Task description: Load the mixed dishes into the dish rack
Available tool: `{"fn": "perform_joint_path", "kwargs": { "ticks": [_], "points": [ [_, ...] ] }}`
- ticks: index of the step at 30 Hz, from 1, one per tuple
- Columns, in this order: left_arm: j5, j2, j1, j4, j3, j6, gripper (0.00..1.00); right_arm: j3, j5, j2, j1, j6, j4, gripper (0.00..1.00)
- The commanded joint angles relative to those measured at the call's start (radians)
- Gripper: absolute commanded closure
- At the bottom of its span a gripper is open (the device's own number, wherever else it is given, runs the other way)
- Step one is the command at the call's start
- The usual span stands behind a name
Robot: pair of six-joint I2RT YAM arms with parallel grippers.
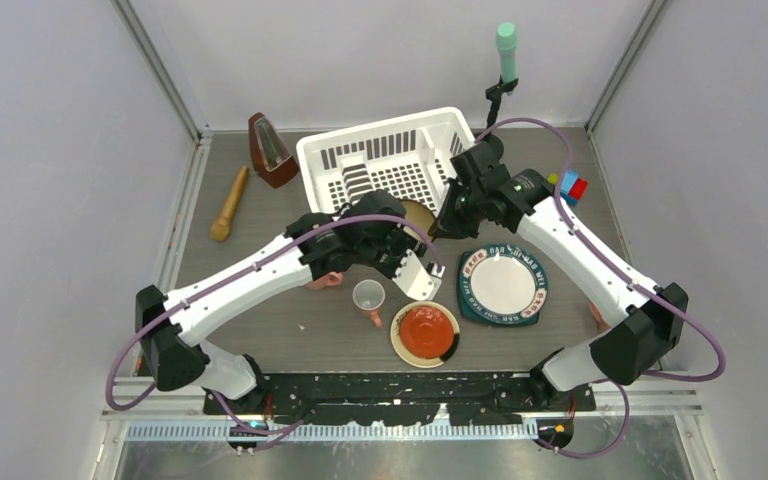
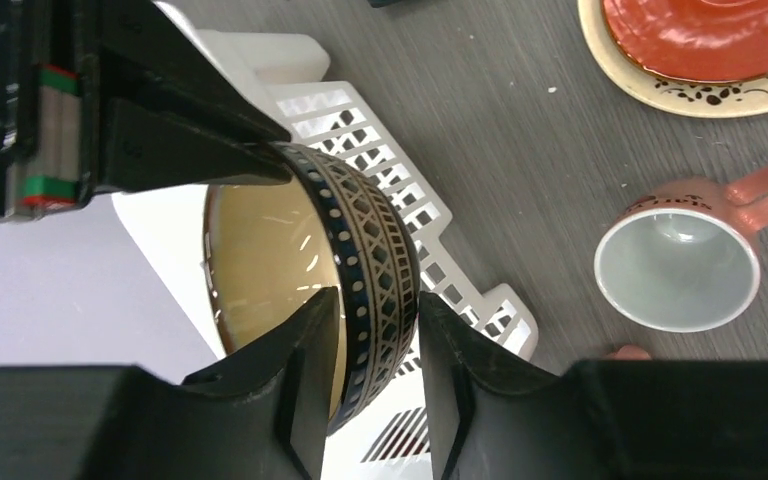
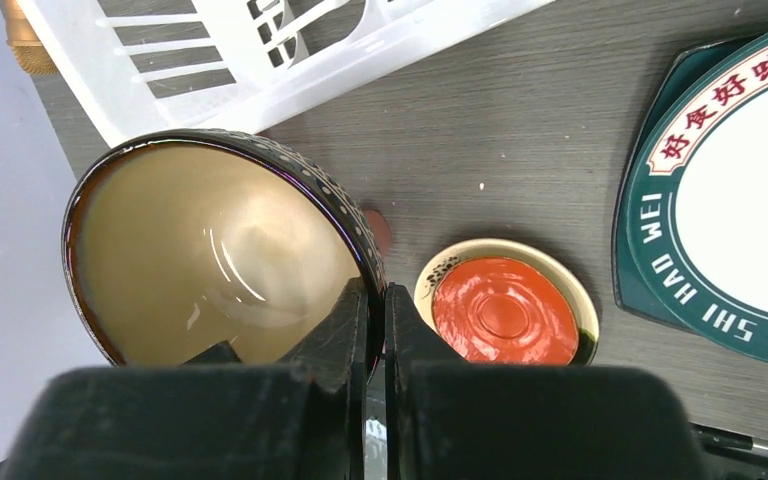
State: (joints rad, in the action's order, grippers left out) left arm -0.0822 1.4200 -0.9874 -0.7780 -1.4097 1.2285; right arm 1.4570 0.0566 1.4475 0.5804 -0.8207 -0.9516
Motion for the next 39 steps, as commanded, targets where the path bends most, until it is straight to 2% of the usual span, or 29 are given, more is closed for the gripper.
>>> {"fn": "perform_joint_path", "kwargs": {
  "ticks": [1,3,4,6,7,10,12,13,14,15,16,17,19,21,24,26,28,29,33,35,37,39],
  "points": [
    [-0.001,0.036,-0.004,-0.100,-0.064,-0.021,0.65,0.061,-0.013,-0.067,0.004,0.022,0.055,1.00],
    [-0.009,0.047,-0.004,-0.106,-0.070,-0.029,0.69,0.062,-0.024,-0.070,0.004,0.027,0.057,1.00],
    [-0.019,0.053,-0.004,-0.112,-0.076,-0.033,0.75,0.061,-0.027,-0.072,0.004,0.030,0.058,1.00],
    [-0.042,0.068,-0.003,-0.130,-0.098,-0.047,0.95,0.056,-0.043,-0.079,0.004,0.034,0.066,1.00],
    [-0.054,0.077,-0.003,-0.138,-0.108,-0.055,1.00,0.055,-0.048,-0.084,0.004,0.035,0.075,1.00],
    [-0.047,0.097,-0.004,-0.106,-0.125,-0.150,1.00,0.042,-0.039,-0.098,0.004,0.050,0.107,0.95],
    [-0.033,0.103,-0.004,-0.083,-0.131,-0.199,1.00,0.037,-0.020,-0.107,0.004,0.081,0.138,0.81],
    [-0.024,0.099,-0.004,-0.052,-0.124,-0.217,1.00,0.037,-0.022,-0.109,0.003,0.095,0.150,0.67],
    [-0.014,0.089,-0.004,-0.015,-0.112,-0.248,1.00,0.036,-0.038,-0.117,0.002,0.097,0.152,0.60],
    [0.012,0.075,-0.004,0.047,-0.091,-0.306,1.00,0.034,-0.046,-0.121,-0.004,0.103,0.152,0.49],
    [0.061,0.058,-0.004,0.137,-0.064,-0.389,1.00,0.031,-0.073,-0.136,-0.009,0.104,0.152,0.44],
    [0.073,0.039,-0.002,0.183,-0.046,-0.437,1.00,0.023,-0.091,-0.144,-0.025,0.098,0.152,0.32],
    [0.074,0.002,0.000,0.241,-0.009,-0.463,1.00,0.001,-0.105,-0.175,-0.062,0.088,0.165,0.20],
    [0.099,-0.035,0.010,0.318,0.026,-0.534,1.00,-0.032,-0.089,-0.217,-0.106,0.069,0.198,0.13],
    [0.006,-0.091,0.065,0.407,0.065,-0.693,1.00,-0.089,-0.025,-0.298,-0.174,0.023,0.282,0.08],
    [-0.125,-0.137,0.141,0.506,0.120,-0.861,1.00,-0.146,0.051,-0.348,-0.223,-0.021,0.365,0.08],
    [-0.334,-0.190,0.235,0.656,0.192,-1.089,1.00,-0.216,0.112,-0.401,-0.269,-0.070,0.465,0.06],
    [-0.374,-0.209,0.273,0.742,0.231,-1.176,1.00,-0.268,0.150,-0.436,-0.277,-0.085,0.507,0.05],
    [-0.372,-0.241,0.369,0.956,0.288,-1.469,1.00,-0.408,0.245,-0.509,-0.287,-0.144,0.752,0.01],
    [-0.307,-0.234,0.408,0.959,0.272,-1.650,1.00,-0.472,0.287,-0.530,-0.287,-0.154,0.874,0.00],
    [-0.298,-0.218,0.440,0.951,0.251,-1.789,1.00,-0.519,0.326,-0.538,-0.286,-0.147,1.015,0.00],
    [-0.285,-0.215,0.448,1.001,0.265,-1.886,1.00,-0.542,0.336,-0.533,-0.287,-0.129,1.049,0.00]
  ]
}}
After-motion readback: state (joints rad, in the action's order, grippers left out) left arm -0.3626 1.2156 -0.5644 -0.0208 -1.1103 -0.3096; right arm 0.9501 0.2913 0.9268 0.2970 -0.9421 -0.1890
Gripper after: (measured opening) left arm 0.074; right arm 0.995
